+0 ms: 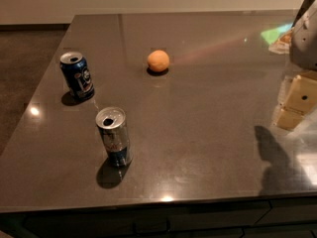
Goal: Move pepsi can near orange
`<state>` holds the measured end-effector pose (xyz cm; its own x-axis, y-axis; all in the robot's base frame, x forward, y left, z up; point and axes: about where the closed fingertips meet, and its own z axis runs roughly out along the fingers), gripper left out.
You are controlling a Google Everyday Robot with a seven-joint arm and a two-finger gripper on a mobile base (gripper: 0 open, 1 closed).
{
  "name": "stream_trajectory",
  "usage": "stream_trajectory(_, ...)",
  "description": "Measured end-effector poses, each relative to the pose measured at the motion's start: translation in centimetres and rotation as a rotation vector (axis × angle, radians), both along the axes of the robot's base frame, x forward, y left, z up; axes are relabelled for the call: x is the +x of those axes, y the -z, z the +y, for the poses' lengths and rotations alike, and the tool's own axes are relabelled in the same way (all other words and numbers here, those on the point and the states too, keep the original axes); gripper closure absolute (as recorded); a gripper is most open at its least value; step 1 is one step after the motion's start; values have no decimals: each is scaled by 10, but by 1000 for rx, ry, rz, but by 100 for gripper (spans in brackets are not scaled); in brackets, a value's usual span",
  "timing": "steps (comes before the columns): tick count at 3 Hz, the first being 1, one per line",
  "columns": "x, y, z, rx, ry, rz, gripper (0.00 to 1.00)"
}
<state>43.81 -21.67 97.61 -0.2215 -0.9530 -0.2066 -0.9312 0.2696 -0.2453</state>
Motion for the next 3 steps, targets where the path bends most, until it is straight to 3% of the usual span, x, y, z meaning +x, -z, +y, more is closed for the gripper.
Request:
stream_trajectory(1,0,0,0,0,0,0,0)
stream_trajectory(2,10,-1,15,29,-31,-10,0)
stream_trajectory(3,30,1,45,57,-73,-26,0)
